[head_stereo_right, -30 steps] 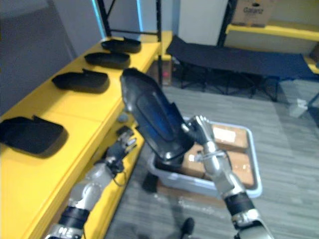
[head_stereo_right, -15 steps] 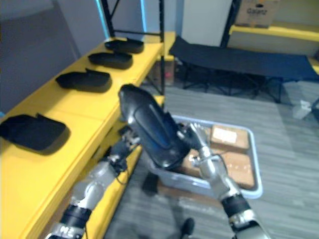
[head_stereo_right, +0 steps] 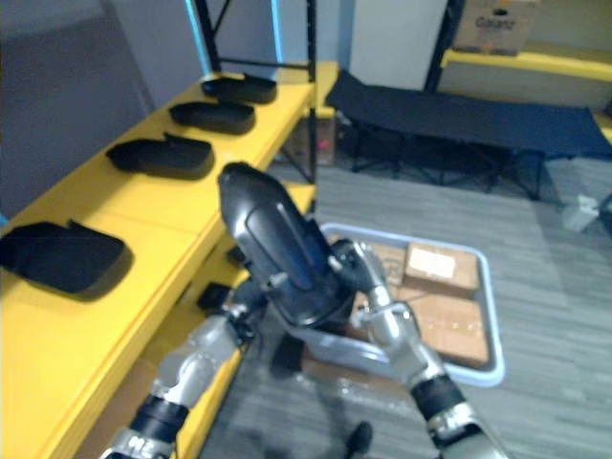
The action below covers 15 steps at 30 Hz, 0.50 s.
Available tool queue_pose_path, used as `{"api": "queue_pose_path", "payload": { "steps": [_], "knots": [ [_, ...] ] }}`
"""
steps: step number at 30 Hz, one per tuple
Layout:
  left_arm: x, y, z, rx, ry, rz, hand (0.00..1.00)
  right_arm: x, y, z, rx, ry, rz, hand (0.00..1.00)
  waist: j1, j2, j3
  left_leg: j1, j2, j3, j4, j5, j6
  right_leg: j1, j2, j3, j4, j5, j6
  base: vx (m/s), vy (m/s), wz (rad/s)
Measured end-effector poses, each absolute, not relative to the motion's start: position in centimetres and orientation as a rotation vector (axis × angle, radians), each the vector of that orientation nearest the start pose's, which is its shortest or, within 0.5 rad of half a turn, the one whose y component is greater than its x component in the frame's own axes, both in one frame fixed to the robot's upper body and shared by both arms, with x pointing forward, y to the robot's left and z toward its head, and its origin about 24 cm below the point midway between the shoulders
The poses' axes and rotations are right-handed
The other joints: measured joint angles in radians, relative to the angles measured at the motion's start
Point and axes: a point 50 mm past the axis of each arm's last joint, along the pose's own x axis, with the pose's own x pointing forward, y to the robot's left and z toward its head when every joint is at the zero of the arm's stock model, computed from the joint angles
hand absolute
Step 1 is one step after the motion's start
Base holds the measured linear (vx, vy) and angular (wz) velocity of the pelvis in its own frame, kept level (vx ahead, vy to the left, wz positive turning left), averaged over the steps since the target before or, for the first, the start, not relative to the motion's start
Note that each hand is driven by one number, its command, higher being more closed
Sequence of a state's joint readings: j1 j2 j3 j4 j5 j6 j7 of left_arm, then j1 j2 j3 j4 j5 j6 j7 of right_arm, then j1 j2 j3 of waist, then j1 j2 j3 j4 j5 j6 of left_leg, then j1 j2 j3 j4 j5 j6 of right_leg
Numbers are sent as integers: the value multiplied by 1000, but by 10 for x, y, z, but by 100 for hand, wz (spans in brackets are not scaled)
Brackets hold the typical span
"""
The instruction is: Walk over and take plastic housings, then place them on the shelf
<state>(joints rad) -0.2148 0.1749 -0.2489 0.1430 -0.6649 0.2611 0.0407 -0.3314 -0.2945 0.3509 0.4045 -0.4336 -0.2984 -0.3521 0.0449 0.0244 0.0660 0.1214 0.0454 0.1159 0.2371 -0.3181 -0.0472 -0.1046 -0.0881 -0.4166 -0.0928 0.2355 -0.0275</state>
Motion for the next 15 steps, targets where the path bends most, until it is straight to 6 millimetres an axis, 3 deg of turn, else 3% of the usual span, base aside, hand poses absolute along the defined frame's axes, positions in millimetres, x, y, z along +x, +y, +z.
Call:
{"api": "queue_pose_path", "payload": {
  "steps": [7, 15],
  "knots": [
    [284, 106, 37, -404, 253, -238, 100, 300, -117, 58, -652, -359, 110, 100, 4, 4, -3, 0, 2, 0, 0, 8, -10, 2, 2, -1, 0, -5, -2, 0, 0, 0],
    [284, 113, 41, -386, 175, -177, 100, 295, -97, 76, -545, -448, 116, 100, 0, 4, -3, 2, 4, 1, 0, 9, -10, 2, 5, -1, 0, -7, -1, 0, 0, 0]
  ]
}}
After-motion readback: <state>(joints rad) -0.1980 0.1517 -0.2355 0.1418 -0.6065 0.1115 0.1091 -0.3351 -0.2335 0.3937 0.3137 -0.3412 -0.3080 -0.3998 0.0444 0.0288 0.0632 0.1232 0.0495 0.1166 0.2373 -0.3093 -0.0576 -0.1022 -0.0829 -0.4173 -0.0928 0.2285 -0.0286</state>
